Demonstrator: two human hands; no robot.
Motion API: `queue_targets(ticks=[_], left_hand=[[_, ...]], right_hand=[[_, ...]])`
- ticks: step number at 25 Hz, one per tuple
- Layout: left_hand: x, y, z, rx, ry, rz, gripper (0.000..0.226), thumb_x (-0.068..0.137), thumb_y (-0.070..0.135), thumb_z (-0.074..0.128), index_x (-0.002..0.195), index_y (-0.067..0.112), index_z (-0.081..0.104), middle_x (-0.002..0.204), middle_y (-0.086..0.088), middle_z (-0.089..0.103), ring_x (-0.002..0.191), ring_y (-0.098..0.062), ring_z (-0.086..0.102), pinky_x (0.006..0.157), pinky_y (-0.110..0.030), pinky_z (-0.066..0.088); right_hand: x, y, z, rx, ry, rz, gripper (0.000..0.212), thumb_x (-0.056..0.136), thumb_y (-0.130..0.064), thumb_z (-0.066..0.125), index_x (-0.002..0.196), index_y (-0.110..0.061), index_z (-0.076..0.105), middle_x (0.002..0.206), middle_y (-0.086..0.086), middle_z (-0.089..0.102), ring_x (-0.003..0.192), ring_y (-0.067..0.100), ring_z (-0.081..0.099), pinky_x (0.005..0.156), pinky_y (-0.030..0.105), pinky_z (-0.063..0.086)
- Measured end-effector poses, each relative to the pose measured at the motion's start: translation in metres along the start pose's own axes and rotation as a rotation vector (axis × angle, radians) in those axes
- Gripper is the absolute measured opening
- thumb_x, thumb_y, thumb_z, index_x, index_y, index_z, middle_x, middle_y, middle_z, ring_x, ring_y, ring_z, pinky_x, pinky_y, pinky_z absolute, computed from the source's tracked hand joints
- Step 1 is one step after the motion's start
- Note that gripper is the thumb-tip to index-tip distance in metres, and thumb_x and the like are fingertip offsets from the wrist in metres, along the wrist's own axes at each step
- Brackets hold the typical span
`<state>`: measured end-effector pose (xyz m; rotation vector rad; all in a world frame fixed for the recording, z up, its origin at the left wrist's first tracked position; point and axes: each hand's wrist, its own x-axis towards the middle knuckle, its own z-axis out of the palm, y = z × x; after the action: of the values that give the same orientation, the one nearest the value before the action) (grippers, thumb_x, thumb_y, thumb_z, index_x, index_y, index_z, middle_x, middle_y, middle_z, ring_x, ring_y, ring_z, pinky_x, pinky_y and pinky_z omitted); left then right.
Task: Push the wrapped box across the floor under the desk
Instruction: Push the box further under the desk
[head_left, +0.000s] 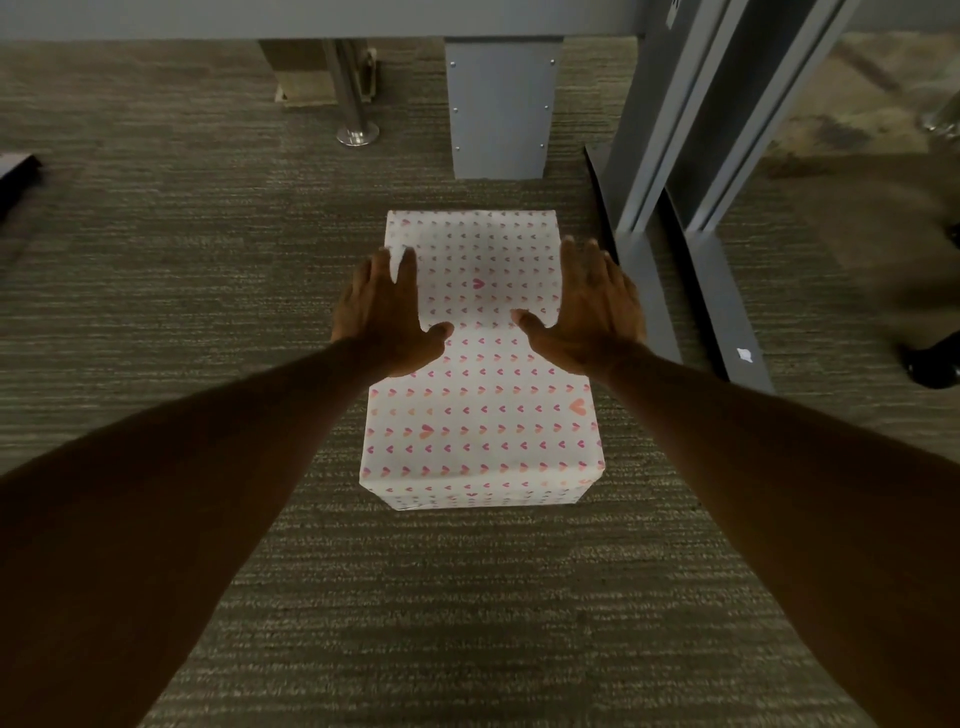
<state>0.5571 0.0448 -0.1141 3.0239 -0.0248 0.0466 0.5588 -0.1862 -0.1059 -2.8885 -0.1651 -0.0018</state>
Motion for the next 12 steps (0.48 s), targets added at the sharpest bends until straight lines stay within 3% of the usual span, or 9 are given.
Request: queue_targets(ticks=[2, 4, 5, 7, 10, 12], left_hand=[[-0.007, -0.009, 0.010, -0.128, -0.106, -0.146, 0.087, 0.075, 0.047, 0.069, 0.145, 0.014, 0.029, 0.147, -0.019, 0.033, 0.136, -0.040, 0.031, 0.102, -0.052, 0.044], [-0.014, -0.018, 0.021, -0.265, -0.219, -0.299, 0.082, 0.076, 0.033, 0.070, 0.145, 0.014, 0.030, 0.148, -0.017, 0.031, 0.133, -0.040, 0.035, 0.094, -0.050, 0.051], [-0.017, -0.021, 0.026, -0.324, -0.258, -0.355, 0.079, 0.079, 0.029, 0.068, 0.146, 0.014, 0.029, 0.149, -0.017, 0.029, 0.131, -0.041, 0.038, 0.089, -0.050, 0.054], [-0.023, -0.023, 0.035, -0.428, -0.264, -0.418, 0.069, 0.085, 0.023, 0.062, 0.146, 0.014, 0.032, 0.146, -0.018, 0.037, 0.120, -0.037, 0.050, 0.074, -0.043, 0.059], [-0.024, -0.024, 0.041, -0.555, -0.179, -0.507, 0.047, 0.092, 0.018, 0.052, 0.138, 0.011, 0.046, 0.131, -0.014, 0.056, 0.087, -0.023, 0.062, 0.050, -0.026, 0.049], [-0.024, -0.023, 0.044, -0.556, -0.157, -0.531, 0.036, 0.095, 0.018, 0.050, 0.129, 0.008, 0.056, 0.121, -0.013, 0.064, 0.075, -0.016, 0.060, 0.047, -0.022, 0.042]], right_hand=[[-0.008, 0.009, 0.008, 0.079, -0.094, 0.114, 0.096, 0.090, -0.059, 0.058, 0.161, -0.014, 0.012, 0.165, 0.019, 0.023, 0.151, 0.041, 0.024, 0.119, 0.053, 0.030], [-0.018, 0.017, 0.020, 0.190, -0.143, 0.201, 0.079, 0.090, -0.049, 0.063, 0.154, -0.015, 0.030, 0.154, 0.016, 0.043, 0.140, 0.039, 0.043, 0.100, 0.044, 0.047], [-0.022, 0.021, 0.026, 0.252, -0.136, 0.230, 0.068, 0.091, -0.044, 0.064, 0.147, -0.015, 0.040, 0.144, 0.013, 0.053, 0.131, 0.036, 0.053, 0.087, 0.037, 0.048], [-0.026, 0.025, 0.035, 0.340, -0.111, 0.280, 0.054, 0.092, -0.042, 0.064, 0.136, -0.013, 0.053, 0.126, 0.010, 0.064, 0.115, 0.031, 0.063, 0.074, 0.028, 0.044], [-0.024, 0.026, 0.041, 0.486, -0.096, 0.379, 0.042, 0.091, -0.044, 0.066, 0.120, -0.013, 0.064, 0.112, 0.007, 0.069, 0.088, 0.022, 0.066, 0.058, 0.022, 0.047], [-0.023, 0.027, 0.043, 0.571, -0.081, 0.424, 0.042, 0.089, -0.044, 0.070, 0.118, -0.014, 0.068, 0.113, 0.005, 0.072, 0.087, 0.021, 0.068, 0.063, 0.026, 0.055]])
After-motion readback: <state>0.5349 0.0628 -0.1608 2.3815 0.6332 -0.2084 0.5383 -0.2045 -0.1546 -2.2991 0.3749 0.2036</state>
